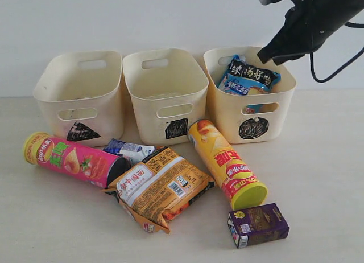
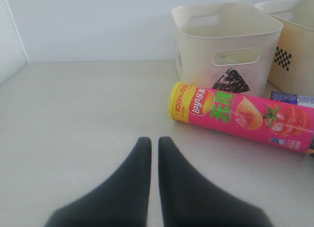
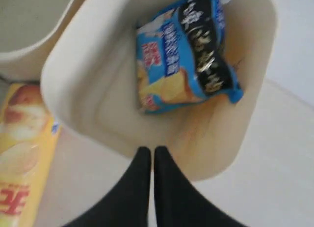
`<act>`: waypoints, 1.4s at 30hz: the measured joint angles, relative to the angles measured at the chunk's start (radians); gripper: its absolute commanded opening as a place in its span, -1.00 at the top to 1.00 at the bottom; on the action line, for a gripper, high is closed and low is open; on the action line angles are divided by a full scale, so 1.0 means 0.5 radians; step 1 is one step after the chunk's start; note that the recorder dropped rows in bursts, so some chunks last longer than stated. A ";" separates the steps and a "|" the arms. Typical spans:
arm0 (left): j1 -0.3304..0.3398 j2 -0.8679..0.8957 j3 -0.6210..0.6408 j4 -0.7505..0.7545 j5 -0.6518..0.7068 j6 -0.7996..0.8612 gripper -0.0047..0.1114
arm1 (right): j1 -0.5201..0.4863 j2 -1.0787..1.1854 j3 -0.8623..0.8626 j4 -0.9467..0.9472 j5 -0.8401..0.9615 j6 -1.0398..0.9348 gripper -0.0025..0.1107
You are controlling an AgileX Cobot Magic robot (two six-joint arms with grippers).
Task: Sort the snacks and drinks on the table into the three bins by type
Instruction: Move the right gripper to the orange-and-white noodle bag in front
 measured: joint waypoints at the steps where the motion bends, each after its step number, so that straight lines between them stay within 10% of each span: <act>1: 0.000 0.000 0.000 0.000 0.000 0.000 0.84 | 0.000 0.000 0.000 0.093 0.134 -0.071 0.96; 9: 0.000 0.000 0.000 0.000 0.000 0.000 0.84 | 0.140 0.000 0.000 0.471 0.476 -0.482 0.91; 18: 0.000 0.000 0.000 0.000 0.000 0.000 0.84 | 0.600 0.030 0.000 0.400 0.659 -0.693 -0.33; 42: 0.000 0.000 0.000 0.000 0.000 0.000 0.84 | 0.722 0.058 0.399 0.926 0.562 -0.282 -0.20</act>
